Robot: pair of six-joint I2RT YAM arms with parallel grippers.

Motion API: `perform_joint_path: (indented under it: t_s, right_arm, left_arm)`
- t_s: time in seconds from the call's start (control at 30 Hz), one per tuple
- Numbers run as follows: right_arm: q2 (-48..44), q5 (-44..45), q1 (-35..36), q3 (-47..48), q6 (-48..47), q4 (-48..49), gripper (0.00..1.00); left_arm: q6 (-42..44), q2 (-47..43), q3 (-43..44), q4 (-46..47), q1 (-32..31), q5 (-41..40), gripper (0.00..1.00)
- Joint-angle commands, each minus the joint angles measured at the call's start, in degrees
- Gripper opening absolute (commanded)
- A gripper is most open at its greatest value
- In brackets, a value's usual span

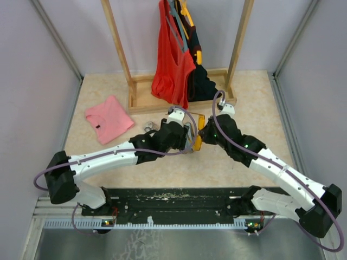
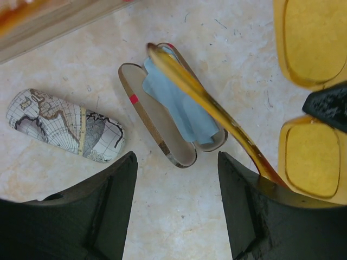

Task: Organize the sunglasses
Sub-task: Fold the sunglasses at the center of the board.

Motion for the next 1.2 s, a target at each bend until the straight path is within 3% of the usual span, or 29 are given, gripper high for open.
perform_joint_path:
  t_s: [0.0, 0.9, 1.17]
  right_arm:
    - [0.3, 0.1, 2.2, 3.0, -0.7, 1.6, 0.0]
    - [2.2, 1.0, 10.9, 2.8, 1.7, 4.1, 0.0]
    - [1.1, 9.5, 10.0, 2.7, 1.3, -1.5, 0.0]
  left_arm:
    - [2.5, 1.3, 3.2, 1.6, 0.7, -1.2, 0.67]
    - [4.2, 7.7, 9.4, 0.7, 1.5, -1.7, 0.66]
    - [1.0, 1.4, 6.9, -5.0, 1.5, -5.2, 0.66]
